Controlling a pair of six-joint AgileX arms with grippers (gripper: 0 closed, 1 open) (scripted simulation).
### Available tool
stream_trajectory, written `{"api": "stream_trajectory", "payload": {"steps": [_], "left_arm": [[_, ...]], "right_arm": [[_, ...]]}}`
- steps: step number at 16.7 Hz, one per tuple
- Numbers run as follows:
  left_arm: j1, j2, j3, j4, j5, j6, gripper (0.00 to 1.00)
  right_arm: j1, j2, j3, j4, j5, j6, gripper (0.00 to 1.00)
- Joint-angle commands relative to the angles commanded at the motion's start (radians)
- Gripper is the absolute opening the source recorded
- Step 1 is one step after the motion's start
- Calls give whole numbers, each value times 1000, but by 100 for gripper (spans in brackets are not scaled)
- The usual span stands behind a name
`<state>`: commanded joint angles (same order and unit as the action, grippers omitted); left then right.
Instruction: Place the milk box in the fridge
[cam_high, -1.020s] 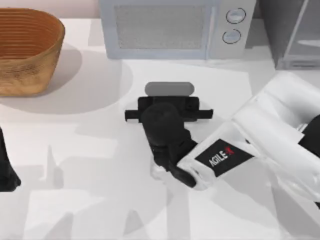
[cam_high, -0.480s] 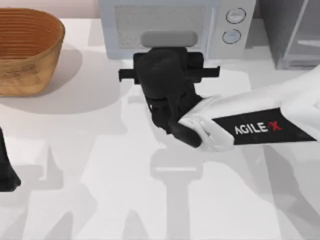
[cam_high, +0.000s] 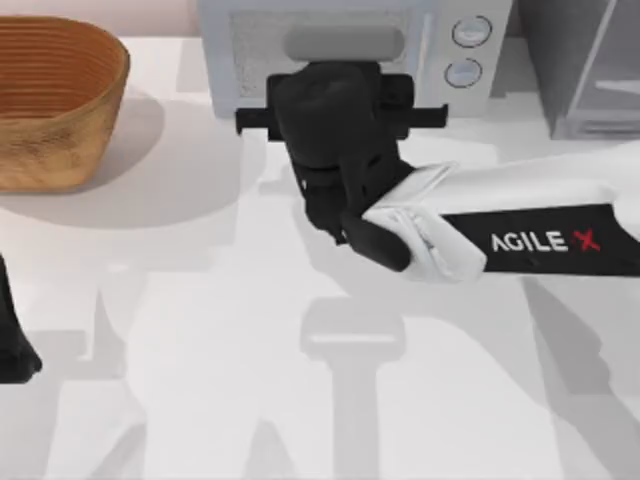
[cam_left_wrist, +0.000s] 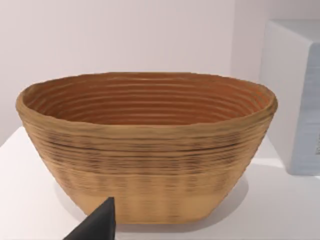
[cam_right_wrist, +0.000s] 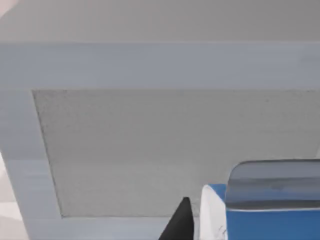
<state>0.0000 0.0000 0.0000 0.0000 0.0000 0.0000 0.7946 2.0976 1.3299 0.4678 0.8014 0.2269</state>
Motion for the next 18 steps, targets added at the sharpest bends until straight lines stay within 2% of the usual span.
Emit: {"api": "stream_trajectory", "payload": {"steps": [3, 8, 13, 18], "left_arm": [[0, 0, 0, 0, 0, 0, 100], [0, 0, 0, 0, 0, 0, 100], [0, 0, 0, 0, 0, 0, 100], [0, 0, 0, 0, 0, 0, 100]], "right_arm": [[-28, -56, -62, -25, -61, -11, 0], [-145, -334, -369, -107, -320, -47, 0], [-315, -873, -766, -178, -580, -68, 0], [-507, -1507, -1060, -263, -731, -94, 0]]}}
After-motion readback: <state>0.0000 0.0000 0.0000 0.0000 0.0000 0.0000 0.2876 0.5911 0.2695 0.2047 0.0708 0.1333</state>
